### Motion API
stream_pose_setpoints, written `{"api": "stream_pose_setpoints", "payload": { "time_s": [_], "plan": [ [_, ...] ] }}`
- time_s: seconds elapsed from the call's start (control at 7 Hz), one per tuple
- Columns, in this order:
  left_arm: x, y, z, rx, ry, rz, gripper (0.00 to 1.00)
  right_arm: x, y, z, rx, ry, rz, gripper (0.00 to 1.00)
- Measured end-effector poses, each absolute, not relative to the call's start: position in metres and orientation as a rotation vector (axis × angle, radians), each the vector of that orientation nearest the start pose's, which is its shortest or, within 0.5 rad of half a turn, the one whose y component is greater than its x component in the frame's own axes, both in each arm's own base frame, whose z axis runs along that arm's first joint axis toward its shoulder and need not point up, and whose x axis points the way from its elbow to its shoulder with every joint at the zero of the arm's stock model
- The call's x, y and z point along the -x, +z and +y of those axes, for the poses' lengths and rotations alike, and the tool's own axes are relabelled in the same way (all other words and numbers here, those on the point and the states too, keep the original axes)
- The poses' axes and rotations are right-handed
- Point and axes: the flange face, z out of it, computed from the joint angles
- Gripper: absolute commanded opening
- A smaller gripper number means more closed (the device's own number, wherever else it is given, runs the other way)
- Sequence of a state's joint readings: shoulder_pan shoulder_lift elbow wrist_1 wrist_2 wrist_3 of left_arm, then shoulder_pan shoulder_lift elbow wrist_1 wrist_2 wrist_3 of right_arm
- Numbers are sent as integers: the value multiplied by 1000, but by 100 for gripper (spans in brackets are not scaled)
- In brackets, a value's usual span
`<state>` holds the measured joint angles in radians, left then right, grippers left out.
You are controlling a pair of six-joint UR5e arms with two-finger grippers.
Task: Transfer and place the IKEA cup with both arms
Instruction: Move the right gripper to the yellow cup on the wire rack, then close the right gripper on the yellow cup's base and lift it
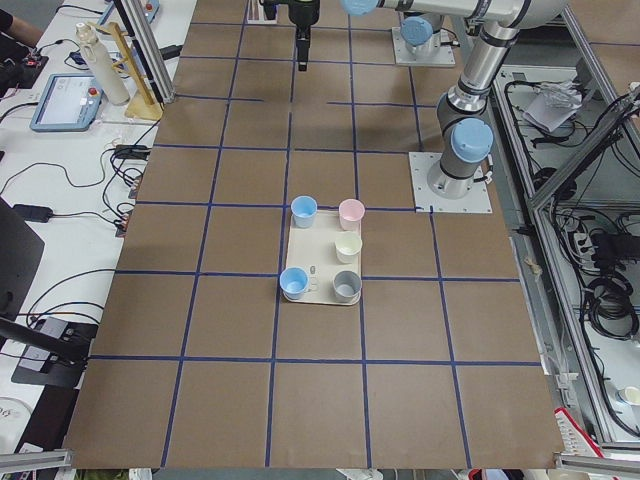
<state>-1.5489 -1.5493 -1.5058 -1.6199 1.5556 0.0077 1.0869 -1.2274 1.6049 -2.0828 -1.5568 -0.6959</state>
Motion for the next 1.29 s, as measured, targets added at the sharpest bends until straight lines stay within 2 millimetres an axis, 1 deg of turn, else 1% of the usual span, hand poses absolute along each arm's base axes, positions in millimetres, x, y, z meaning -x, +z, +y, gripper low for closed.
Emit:
{"api": "stream_pose_setpoints", "payload": {
  "time_s": [1.14, 1.29],
  "plan": [
    [124, 525, -488, 24, -58, 3156, 100, 171, 306, -622, 340, -198, 3148, 100],
    [124, 525, -488, 24, -59, 3156, 100, 171, 303, -623, 339, -196, 3143, 95]
  ]
}}
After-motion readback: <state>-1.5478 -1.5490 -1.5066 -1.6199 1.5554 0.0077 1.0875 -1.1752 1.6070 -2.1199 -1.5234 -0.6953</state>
